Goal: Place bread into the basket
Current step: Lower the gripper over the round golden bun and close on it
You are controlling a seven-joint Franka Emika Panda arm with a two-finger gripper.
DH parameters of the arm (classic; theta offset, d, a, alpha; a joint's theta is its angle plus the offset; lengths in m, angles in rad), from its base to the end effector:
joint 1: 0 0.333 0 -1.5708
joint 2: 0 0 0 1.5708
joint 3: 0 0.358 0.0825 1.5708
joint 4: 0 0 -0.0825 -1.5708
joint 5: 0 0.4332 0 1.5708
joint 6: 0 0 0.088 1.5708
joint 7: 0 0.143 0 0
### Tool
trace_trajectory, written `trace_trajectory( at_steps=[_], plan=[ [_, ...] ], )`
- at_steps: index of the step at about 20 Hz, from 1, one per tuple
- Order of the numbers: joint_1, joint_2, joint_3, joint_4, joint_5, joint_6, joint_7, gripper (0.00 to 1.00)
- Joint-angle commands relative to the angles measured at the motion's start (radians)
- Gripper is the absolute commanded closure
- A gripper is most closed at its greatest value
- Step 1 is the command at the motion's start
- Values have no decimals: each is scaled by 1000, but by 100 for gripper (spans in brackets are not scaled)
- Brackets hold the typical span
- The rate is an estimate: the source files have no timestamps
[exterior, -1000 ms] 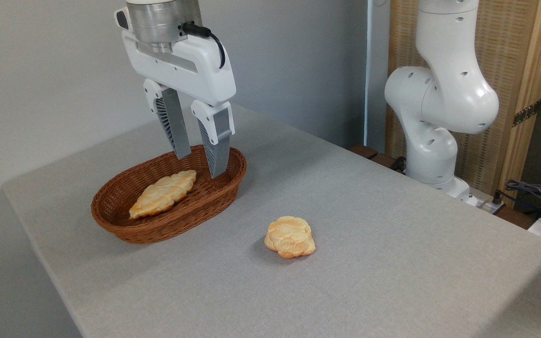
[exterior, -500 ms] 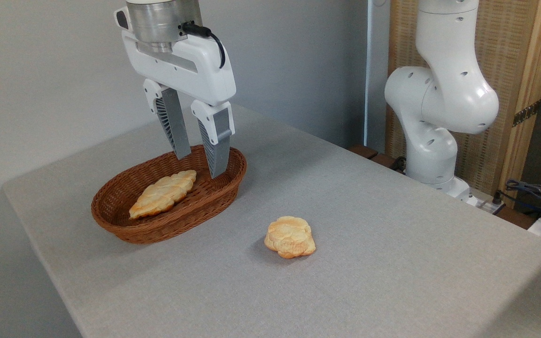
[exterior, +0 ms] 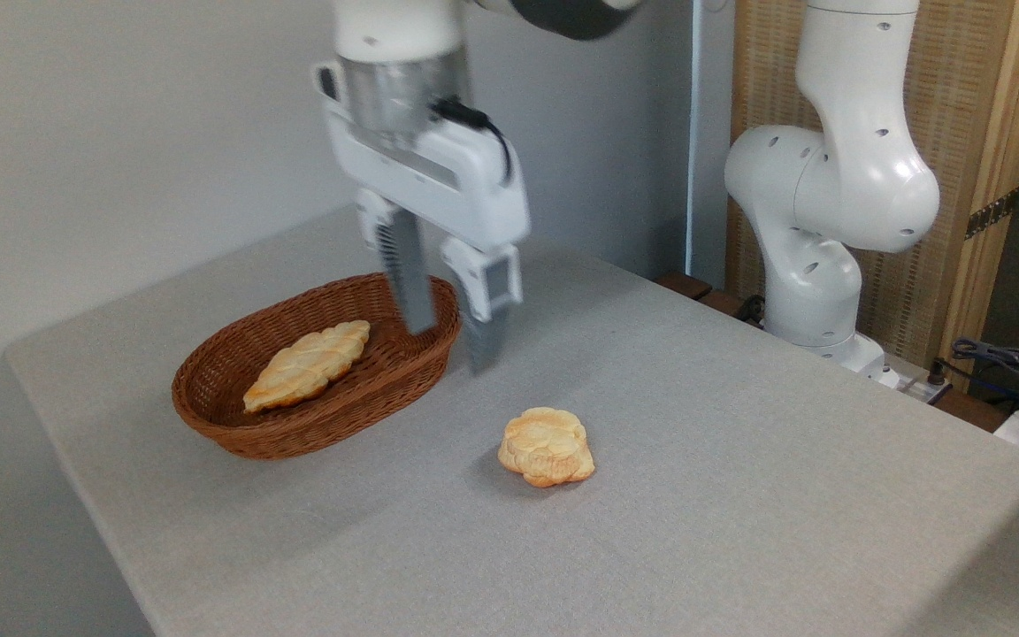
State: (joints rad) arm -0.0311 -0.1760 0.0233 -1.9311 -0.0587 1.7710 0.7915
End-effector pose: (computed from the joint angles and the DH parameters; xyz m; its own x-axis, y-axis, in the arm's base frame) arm 0.5498 -0.0108 0.5603 0.7045 -0.7075 0.0548 -0.7095 -0.7040 0.0324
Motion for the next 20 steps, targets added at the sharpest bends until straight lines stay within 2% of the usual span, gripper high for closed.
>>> trace_trajectory(
  at_steps=[1,2,6,12,16,17,18,19,20],
  plan=[
    [-10,-99,61,-184,3,39,123,0],
    [-12,-105,60,-221,2,45,126,0],
    [-18,-116,57,-360,10,211,130,0],
    [-20,-97,52,-437,10,330,144,0],
    [-24,-88,50,-453,10,346,144,0],
    [-24,-83,50,-453,10,346,144,3],
    [-24,-80,49,-453,10,346,146,17],
    [-30,-76,50,-453,10,346,147,37],
    [-32,-74,50,-453,10,346,158,48]
  ],
)
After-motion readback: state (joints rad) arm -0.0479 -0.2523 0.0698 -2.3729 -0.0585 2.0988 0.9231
